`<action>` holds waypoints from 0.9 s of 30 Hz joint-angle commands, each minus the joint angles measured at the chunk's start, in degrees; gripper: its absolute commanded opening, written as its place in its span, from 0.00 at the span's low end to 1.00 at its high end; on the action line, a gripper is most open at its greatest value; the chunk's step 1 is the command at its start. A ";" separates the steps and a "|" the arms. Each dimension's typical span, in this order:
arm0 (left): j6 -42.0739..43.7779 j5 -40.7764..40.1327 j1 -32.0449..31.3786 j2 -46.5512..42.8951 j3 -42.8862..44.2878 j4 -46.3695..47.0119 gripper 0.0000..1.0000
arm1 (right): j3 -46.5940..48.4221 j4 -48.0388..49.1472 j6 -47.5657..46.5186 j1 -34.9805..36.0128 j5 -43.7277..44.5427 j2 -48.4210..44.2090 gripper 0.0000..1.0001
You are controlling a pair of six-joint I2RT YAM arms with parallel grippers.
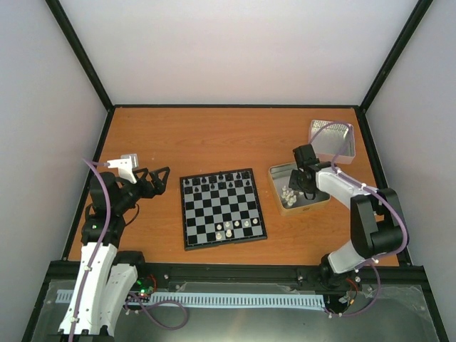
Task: Set up the chess pieces on the board
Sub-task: Pick up the chess piece from the storage box.
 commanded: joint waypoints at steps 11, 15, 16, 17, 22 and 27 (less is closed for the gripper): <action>0.10 -0.26 -0.23 -0.36 0.78 0.43 1.00 | 2.31 1.46 -1.91 -0.28 -1.14 3.90 0.17; 0.13 -0.33 -0.22 -0.23 0.78 0.43 1.00 | 2.23 1.51 -2.03 -0.32 -1.61 4.48 0.21; 0.12 -0.37 -0.23 -0.26 0.76 0.44 1.00 | 2.21 1.46 -2.08 -0.28 -1.62 4.62 0.21; 0.13 -0.42 -0.20 -0.27 0.71 0.39 1.00 | 2.23 1.45 -2.15 -0.31 -1.59 4.83 0.21; 0.13 -0.41 -0.23 -0.27 0.77 0.41 1.00 | 2.35 1.21 -2.18 -0.31 -1.07 5.32 0.21; 0.13 -0.48 -0.20 -0.19 0.77 0.40 1.00 | 2.56 1.01 -2.35 -0.28 -0.92 5.47 0.21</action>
